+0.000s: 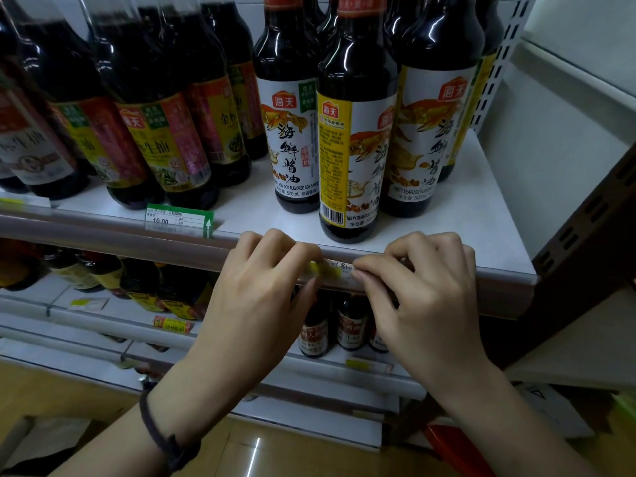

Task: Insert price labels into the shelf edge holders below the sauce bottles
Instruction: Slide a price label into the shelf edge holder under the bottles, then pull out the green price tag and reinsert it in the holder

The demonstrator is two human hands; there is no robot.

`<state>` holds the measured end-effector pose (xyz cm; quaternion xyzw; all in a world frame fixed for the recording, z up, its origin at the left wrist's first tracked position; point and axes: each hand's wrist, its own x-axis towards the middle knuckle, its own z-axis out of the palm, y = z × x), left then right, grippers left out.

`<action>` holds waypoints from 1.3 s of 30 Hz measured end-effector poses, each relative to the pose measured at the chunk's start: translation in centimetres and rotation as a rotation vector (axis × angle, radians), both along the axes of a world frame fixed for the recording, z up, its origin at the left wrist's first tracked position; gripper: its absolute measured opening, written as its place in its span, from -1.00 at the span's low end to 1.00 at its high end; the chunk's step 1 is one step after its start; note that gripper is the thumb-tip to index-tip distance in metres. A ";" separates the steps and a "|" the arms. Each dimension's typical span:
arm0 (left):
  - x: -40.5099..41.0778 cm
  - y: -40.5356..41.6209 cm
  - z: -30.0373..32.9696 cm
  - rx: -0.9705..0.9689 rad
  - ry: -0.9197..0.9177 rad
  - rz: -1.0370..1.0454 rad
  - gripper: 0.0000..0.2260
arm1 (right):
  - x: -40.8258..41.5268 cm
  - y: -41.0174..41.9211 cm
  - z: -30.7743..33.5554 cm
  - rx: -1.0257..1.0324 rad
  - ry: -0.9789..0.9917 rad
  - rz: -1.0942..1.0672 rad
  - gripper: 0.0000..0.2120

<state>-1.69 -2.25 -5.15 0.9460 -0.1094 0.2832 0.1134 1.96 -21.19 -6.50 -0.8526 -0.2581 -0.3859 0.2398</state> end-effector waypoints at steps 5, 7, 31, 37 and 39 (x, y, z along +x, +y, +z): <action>0.0 0.0 0.0 0.005 0.001 -0.006 -0.82 | 0.0 0.1 0.1 -0.013 -0.006 0.004 -0.95; 0.0 0.1 0.0 0.010 -0.001 -0.014 -0.82 | 0.0 0.2 0.1 -0.018 -0.004 0.002 -0.96; -1.8 14.0 3.1 0.044 -0.006 0.085 -0.71 | 0.1 14.6 5.0 -0.049 0.202 0.257 -0.79; -1.6 20.6 3.8 0.049 -0.016 -0.019 -0.73 | -0.2 20.7 5.8 -0.134 0.296 0.099 -0.73; -1.5 22.5 3.8 0.054 -0.009 -0.045 -0.73 | -0.4 22.0 6.0 -0.153 0.317 0.030 -0.76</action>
